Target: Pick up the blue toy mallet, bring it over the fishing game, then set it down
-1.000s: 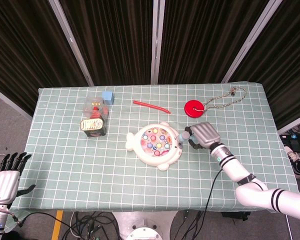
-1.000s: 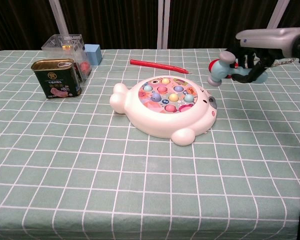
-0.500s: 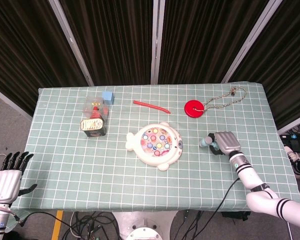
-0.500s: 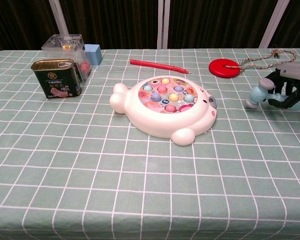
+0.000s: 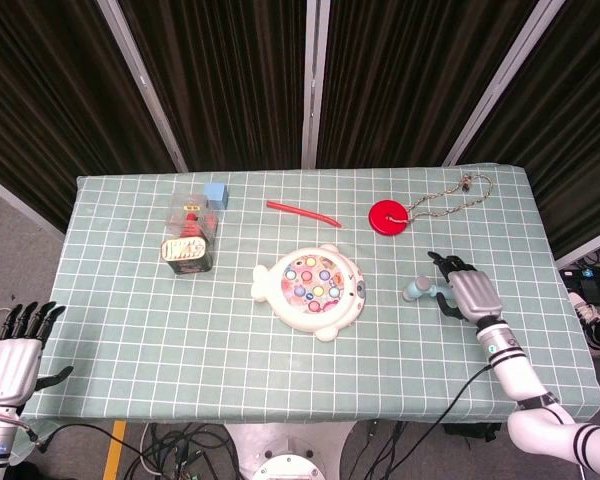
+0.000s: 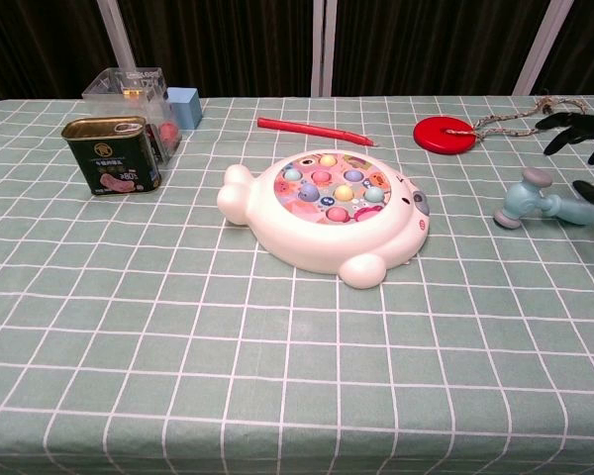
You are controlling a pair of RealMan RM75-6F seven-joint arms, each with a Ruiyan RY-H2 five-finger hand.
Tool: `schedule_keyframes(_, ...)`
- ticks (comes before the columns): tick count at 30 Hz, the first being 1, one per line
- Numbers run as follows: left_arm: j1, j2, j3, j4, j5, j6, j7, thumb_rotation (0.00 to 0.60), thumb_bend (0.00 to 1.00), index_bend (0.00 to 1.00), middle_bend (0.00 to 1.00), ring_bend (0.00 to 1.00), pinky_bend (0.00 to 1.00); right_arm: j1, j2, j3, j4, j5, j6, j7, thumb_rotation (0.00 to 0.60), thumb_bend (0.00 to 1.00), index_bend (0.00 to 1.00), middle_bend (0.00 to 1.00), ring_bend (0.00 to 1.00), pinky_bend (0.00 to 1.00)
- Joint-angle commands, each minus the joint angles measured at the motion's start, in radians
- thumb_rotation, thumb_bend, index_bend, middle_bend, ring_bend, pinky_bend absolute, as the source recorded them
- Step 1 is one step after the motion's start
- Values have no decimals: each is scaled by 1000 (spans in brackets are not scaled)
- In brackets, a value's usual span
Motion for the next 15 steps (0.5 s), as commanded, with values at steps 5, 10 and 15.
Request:
schedule_keyframes(5,-2,-7,-5,7,3,7,-4,600,56,126,96,45,20,-158,112,-29,-124,-132,227,70,600,449,0,199,84,214)
schedule_keyframes(10,-2,-16,-11,12,-1,13,-7,600,56,126,96,45,20,-271,127,-61,-158,-209,396,68,600,450,0,197,85,214)
schedule_keyframes(15,1,-28,-17,18,-3,27,-9,600,57,126,97,45,20,-357,129,-76,-192,-271,532,42,600,450,0,181,85,213)
